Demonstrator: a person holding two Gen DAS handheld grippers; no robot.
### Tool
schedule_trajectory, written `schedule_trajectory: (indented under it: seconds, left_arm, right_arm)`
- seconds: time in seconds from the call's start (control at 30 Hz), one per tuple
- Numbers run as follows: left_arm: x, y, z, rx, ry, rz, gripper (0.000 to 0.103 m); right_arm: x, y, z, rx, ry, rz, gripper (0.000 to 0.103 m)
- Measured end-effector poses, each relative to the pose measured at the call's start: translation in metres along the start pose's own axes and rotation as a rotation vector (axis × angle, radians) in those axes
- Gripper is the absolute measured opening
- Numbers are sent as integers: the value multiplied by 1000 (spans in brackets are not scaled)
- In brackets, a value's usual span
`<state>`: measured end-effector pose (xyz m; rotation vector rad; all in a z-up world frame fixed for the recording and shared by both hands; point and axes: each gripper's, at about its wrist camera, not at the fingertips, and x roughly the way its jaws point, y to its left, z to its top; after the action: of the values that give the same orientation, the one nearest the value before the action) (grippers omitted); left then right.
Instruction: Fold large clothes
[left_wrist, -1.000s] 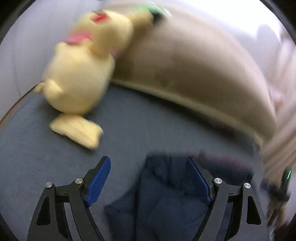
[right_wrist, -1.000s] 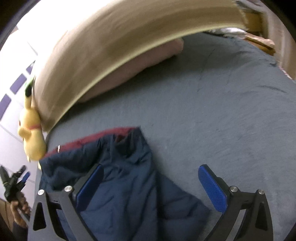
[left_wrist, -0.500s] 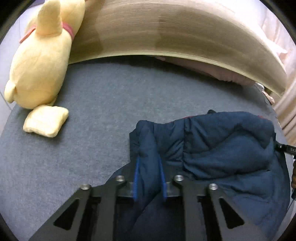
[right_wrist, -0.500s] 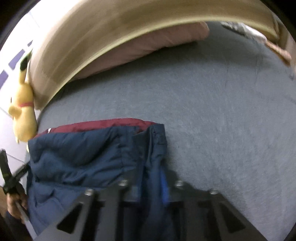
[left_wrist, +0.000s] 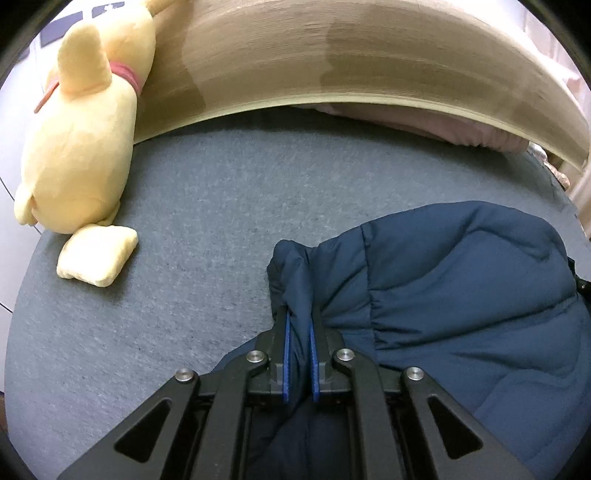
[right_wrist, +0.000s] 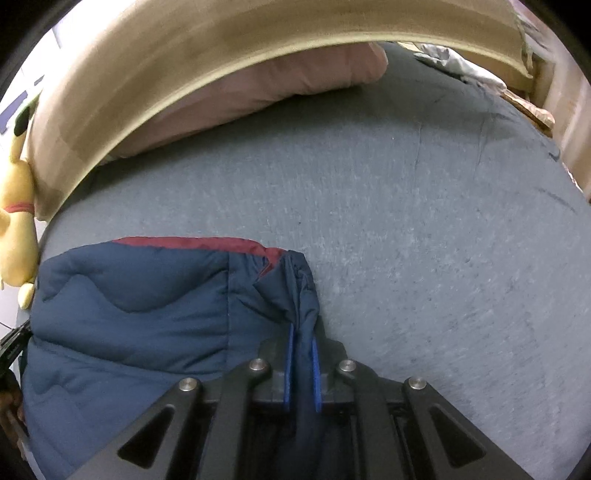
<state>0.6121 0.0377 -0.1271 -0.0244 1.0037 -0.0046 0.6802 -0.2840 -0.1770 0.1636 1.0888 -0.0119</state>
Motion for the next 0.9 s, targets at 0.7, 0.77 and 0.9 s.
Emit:
schedule_trajectory:
  seconds: [0.7,0.77,0.9]
  left_arm:
    - [-38,-110,7,173,-163,130,77]
    - [-29,-111,8,169,-148,139,79]
    - [-9,-105,12,127,-104,127,81]
  right_arm:
    - [5,120,17,-194,-178,-207,99]
    - [26,122,16,-194,-145,-211,99]
    - [43,112,17,-156,-126,-199,103]
